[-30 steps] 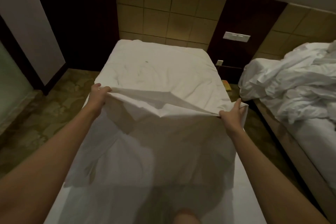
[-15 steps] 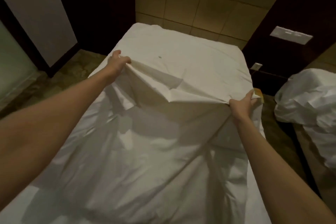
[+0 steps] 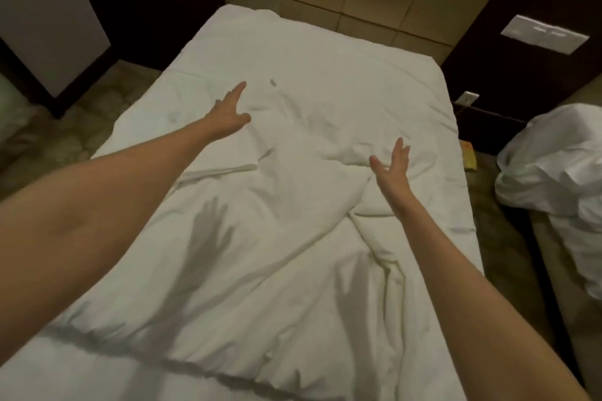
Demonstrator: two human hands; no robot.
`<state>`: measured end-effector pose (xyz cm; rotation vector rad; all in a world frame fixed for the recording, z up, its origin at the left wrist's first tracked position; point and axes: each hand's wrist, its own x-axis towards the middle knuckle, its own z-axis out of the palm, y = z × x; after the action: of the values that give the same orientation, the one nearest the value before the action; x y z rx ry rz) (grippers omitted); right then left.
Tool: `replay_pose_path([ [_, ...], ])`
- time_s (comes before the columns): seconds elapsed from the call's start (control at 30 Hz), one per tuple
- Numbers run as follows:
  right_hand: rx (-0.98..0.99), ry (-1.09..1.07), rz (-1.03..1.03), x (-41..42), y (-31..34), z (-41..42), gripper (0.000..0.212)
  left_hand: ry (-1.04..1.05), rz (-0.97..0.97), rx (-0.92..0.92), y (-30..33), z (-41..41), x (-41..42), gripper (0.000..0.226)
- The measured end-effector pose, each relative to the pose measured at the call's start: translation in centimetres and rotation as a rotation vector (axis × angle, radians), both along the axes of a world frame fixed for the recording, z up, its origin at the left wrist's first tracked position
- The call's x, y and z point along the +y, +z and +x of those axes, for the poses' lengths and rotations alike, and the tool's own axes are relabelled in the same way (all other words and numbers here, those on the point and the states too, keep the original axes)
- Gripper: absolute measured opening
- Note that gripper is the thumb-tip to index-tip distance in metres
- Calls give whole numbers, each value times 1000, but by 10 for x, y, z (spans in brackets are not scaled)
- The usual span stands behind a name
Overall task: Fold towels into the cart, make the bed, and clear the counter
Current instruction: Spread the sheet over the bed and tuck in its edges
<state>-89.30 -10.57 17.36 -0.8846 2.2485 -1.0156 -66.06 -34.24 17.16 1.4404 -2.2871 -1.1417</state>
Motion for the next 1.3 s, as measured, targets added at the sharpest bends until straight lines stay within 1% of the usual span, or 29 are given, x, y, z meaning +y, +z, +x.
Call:
replay_pose_path([
  [0.1,117,29,81,16,-4,13,72,-72,-186,-247,-1,7,24,70],
  [0.2,182,38,166,35,7,33,71,-153,-282,-368,12,22,55,70],
  [0.3,211,41,181,61,29,61,71,-210,-332,-430,37,44,94,69],
  [0.4,244,46,211,100,55,100,71,-246,-365,-436,69,74,145,69],
  [0.5,322,52,268,155,76,153,72,-283,-426,-421,94,116,214,69],
  [0.63,383,53,319,253,102,234,71,-381,-449,-385,117,178,317,69],
  [0.73,447,33,369,325,118,270,70,-468,-453,-394,125,201,378,69],
  [0.8,454,-8,420,374,128,285,70,-540,-435,-404,128,208,417,70],
  [0.97,412,-104,472,476,140,305,69,-673,-452,-359,137,194,503,70],
  [1.1,425,-135,471,523,141,300,69,-731,-475,-339,141,171,552,70],
  [1.2,411,-127,455,546,140,284,69,-728,-489,-331,142,153,579,67],
  [1.3,409,-89,420,565,134,259,68,-661,-500,-288,138,129,604,59],
])
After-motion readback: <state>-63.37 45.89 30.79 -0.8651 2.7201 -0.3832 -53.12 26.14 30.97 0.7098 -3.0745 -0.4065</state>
